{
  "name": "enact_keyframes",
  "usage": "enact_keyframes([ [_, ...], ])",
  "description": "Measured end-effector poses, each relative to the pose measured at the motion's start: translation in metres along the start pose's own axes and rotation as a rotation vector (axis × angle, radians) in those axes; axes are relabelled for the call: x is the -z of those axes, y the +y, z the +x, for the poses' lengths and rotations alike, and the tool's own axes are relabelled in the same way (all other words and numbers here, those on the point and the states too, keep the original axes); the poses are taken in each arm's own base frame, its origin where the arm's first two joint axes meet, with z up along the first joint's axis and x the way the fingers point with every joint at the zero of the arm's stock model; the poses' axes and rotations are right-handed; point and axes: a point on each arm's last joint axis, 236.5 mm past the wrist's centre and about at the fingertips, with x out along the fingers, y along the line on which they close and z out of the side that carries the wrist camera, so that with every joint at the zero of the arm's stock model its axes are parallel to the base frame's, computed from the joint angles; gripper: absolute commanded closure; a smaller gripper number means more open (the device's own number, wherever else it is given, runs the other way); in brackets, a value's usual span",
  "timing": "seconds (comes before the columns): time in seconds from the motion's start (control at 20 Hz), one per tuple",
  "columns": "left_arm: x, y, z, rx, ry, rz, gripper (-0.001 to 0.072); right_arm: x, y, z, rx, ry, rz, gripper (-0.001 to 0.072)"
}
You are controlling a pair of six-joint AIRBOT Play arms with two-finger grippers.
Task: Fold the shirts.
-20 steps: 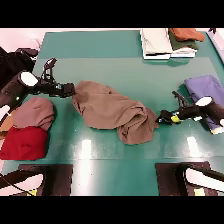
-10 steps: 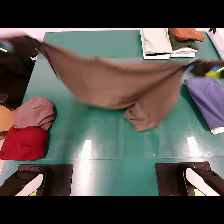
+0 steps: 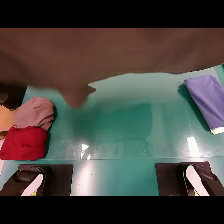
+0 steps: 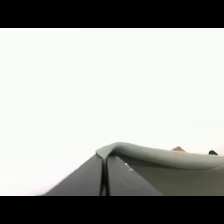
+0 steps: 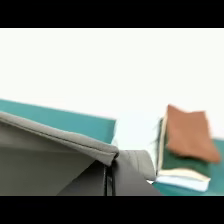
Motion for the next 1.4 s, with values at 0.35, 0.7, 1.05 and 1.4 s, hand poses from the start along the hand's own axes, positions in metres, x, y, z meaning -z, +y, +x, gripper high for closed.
enact_keyframes([
  [0.35, 0.122, 0.04, 0.095, -0.038, 0.341, -0.024, 0.0683, 0.041, -0.037, 0.049, -0.013, 0.202, 0.11, 0.0699],
  [0.7, 0.401, 0.086, 0.179, -0.052, 0.943, -0.165, 0.0681, 0.259, -0.071, 0.169, -0.093, 0.734, 0.36, 0.0698],
  [1.05, 0.511, 0.129, 0.156, -0.126, 1.211, -0.271, 0.0144, 0.375, -0.041, 0.221, -0.152, 0.99, 0.416, 0.0334],
  [1.4, 0.514, 0.147, 0.061, -0.198, 1.406, -0.36, 0.0143, 0.375, -0.015, 0.175, -0.194, 1.071, 0.407, 0.0334],
])
